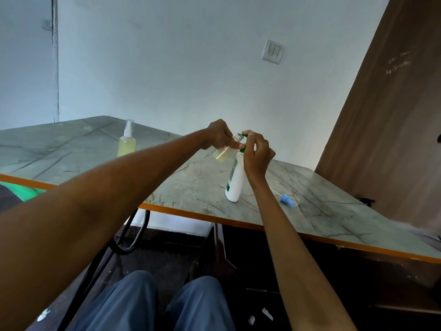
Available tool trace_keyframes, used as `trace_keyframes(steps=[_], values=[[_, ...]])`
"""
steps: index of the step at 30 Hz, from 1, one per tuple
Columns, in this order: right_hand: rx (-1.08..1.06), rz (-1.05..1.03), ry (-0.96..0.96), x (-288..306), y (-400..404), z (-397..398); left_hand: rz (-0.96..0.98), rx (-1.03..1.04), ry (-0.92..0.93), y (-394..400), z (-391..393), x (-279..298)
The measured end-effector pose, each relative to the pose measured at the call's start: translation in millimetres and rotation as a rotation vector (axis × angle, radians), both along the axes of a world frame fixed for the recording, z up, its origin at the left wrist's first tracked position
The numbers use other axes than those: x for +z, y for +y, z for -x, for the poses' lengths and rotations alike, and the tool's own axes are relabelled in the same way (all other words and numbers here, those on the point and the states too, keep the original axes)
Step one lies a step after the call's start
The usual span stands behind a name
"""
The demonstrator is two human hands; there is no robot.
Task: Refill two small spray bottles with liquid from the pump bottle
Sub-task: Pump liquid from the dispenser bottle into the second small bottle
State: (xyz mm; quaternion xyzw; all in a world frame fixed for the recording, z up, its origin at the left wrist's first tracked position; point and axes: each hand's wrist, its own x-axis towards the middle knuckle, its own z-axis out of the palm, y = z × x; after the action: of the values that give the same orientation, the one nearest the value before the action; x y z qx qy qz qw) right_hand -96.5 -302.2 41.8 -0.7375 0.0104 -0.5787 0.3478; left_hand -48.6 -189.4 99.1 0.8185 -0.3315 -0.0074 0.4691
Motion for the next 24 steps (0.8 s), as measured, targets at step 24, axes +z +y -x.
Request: trace_keyframes(steps=[24], values=[[0.301, -0.309, 1.184, 95, -28, -21, -0.036, -0.052, 0.031, -1, -19, 15]])
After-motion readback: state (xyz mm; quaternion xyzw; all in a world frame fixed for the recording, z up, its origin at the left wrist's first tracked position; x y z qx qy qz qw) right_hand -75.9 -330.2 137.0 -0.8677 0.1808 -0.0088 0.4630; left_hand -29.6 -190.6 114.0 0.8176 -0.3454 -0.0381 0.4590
